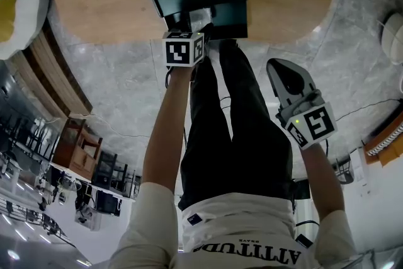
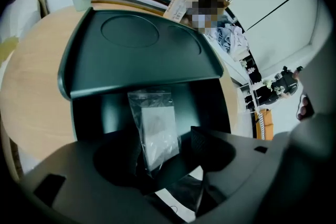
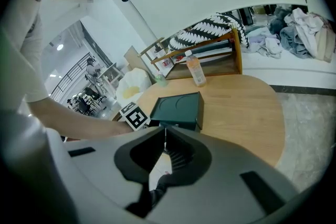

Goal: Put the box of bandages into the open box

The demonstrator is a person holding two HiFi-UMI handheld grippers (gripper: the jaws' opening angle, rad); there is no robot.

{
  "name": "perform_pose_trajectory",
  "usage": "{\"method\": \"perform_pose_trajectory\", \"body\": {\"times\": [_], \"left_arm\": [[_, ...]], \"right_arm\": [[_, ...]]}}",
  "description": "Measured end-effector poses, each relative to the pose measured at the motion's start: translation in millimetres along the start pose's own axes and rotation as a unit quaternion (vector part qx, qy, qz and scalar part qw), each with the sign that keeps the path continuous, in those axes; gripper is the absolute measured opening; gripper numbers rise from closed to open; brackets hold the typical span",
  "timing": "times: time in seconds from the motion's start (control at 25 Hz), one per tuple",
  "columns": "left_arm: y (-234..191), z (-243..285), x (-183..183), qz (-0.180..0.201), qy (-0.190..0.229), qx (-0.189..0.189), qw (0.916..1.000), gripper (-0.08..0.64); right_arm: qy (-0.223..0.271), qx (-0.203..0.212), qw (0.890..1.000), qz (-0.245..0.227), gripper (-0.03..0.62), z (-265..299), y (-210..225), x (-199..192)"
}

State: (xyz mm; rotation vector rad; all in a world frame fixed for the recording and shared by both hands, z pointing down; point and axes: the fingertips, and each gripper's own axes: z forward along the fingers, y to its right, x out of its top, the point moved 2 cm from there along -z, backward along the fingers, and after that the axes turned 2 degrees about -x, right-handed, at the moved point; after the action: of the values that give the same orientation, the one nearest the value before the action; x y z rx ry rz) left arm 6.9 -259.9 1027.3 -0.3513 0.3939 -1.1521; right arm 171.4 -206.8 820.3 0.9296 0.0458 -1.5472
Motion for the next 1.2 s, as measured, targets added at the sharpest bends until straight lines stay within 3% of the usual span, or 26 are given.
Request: {"method": "perform_pose_trajectory", "body": {"times": [0.36,0.48,0.68,0.84,1.2], "left_arm": [[-13.1,-29.1,-4.6,-0.019,0.049,0.019,0.9984,0.299],[-1.3,-42.6,1.6,-0.018,0.073,-0.001,0.9972,0.298],[32.8,-86.8,12.7,-0.033,0.127,-0.055,0.9899,0.267],[44.5,-135.2,37.8,-0.016,0.194,-0.051,0.9794,0.212],[87.0,-240.2,38.1,-0.006,0.252,-0.048,0.9665,0.161]], "right_arm": [[-0.001,0.002,1.000,-0.008,0.021,1.9,-9.0,-6.8],[0.003,0.004,1.000,-0.018,0.021,-5.2,-13.0,0.9],[0.011,0.004,1.000,-0.028,0.021,-30.8,-27.7,27.3],[0.031,-0.001,0.999,-0.032,0.021,-36.4,-29.4,50.1],[0.040,0.016,0.998,-0.051,0.021,-93.9,-59.5,91.6]]}}
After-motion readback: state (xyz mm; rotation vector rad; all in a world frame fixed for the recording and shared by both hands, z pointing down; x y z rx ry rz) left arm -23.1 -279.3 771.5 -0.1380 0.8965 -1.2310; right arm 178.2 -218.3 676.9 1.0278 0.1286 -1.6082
